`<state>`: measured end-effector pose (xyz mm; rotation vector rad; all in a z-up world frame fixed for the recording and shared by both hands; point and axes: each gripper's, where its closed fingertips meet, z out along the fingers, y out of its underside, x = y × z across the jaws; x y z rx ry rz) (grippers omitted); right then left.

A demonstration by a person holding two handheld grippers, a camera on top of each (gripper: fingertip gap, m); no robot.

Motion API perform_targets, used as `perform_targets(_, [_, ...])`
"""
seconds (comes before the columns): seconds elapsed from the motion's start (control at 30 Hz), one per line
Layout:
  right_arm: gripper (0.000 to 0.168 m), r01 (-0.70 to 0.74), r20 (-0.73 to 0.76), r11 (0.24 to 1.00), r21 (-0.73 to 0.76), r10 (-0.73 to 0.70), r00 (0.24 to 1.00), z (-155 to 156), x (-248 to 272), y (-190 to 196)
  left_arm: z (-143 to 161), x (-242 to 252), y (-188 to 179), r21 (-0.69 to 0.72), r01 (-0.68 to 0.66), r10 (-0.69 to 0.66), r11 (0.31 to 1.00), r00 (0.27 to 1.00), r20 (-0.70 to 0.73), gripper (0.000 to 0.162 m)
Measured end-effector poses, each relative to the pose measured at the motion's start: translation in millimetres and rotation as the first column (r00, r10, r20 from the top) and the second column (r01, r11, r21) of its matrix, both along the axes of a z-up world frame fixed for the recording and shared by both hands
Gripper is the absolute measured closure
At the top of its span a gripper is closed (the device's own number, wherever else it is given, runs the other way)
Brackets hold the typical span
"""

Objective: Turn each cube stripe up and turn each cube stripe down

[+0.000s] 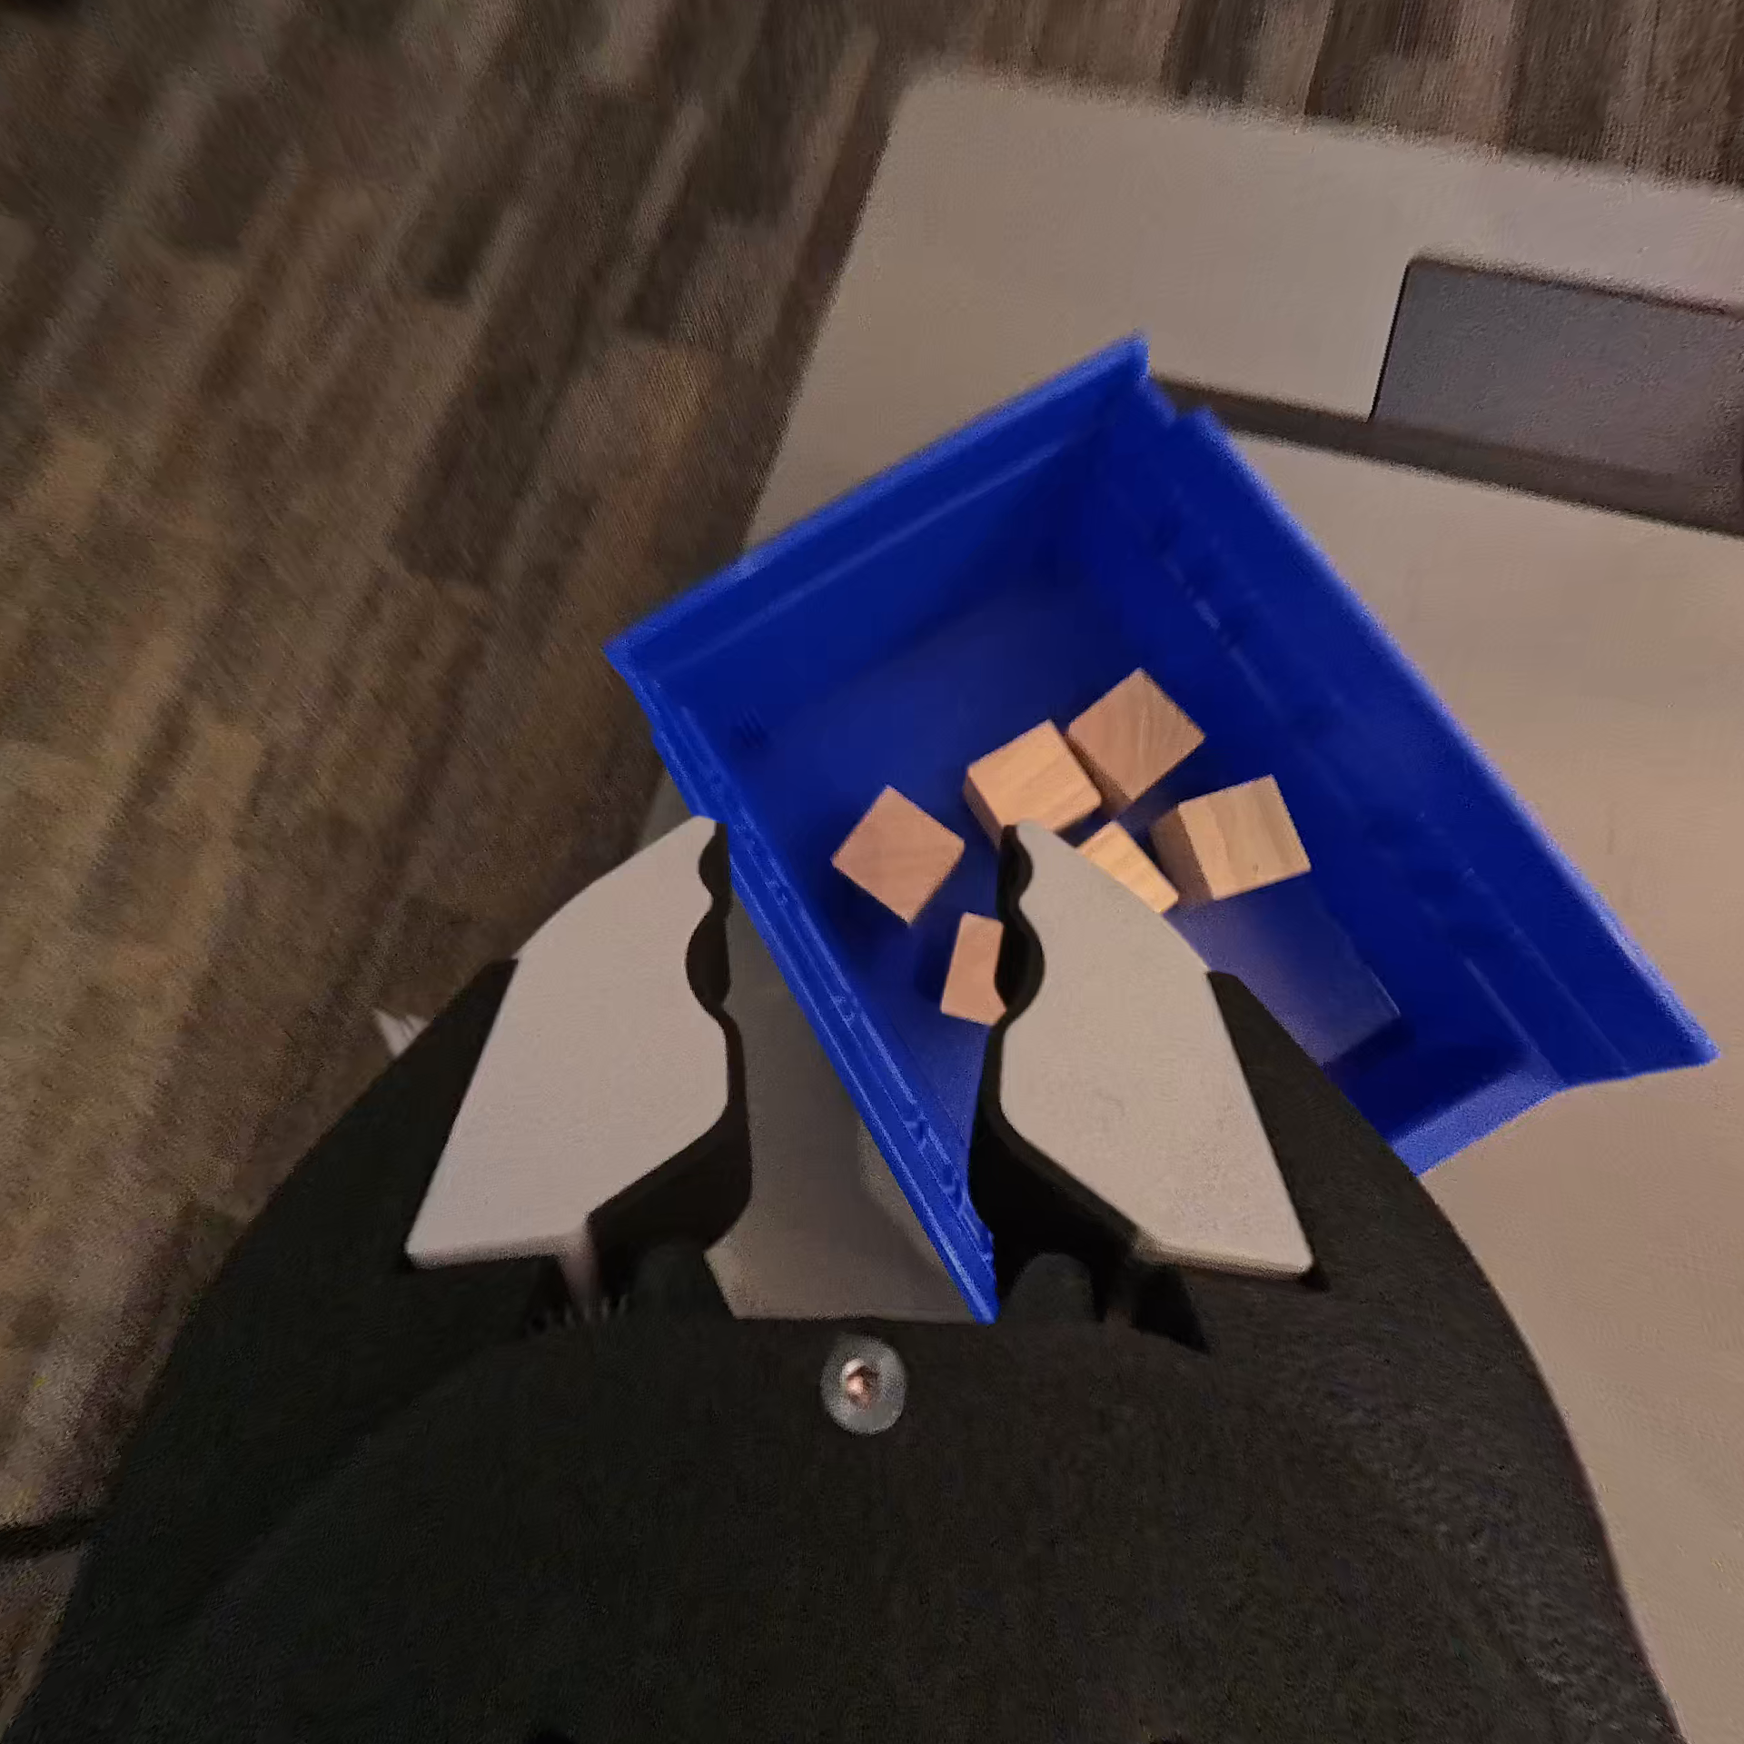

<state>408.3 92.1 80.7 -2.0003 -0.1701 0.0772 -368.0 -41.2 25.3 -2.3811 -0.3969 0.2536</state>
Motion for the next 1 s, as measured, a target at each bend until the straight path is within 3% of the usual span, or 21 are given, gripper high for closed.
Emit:
perform_targets(0.07, [0.107,-0.022,0.021,0.999,-0.041,0.023,1.0,-10.7,-4.5,3.5,-24.6,-6.7,5.0,-0.06,0.012,-0.007,0.998,0.997,0.074,0.111])
perform_targets(0.23, [0.107,-0.062,0.094,0.998,0.021,0.06,0.994,1.9,-19.3,3.6,-76.7,-42.4,-5.0,-0.237,-0.1,0.126,0.966,0.987,0.099,0.091])
perform_targets(0.4, [0.107,-0.092,0.147,0.996,0.014,0.089,0.985,3.3,-33.8,-2.9,-107.9,-42.4,-16.8,-0.331,-0.084,0.173,0.94,0.953,0.249,0.1])
perform_targets(0.57, [0.11,-0.106,0.216,0.994,0.04,0.095,0.972,9.7,-44.8,-8.4,-122.5,-25.9,-18.5,-0.42,0.017,0.107,0.907,0.957,0.271,0.131])
perform_targets(0.77, [0.111,-0.151,0.263,0.988,0.045,0.134,0.955,11.4,-67.6,-11.5,-123.0,-27.1,-9.5,-0.468,0.041,0.052,0.883,0.982,0.184,0.131])
perform_targets(1.0, [0.111,-0.197,0.36,0.979,-0.046,0.2,0.911,-12.3,-93.7,-5.3,-123.0,-16.9,44.0,-0.451,0.145,-0.134,0.881,0.989,0.058,0.143])
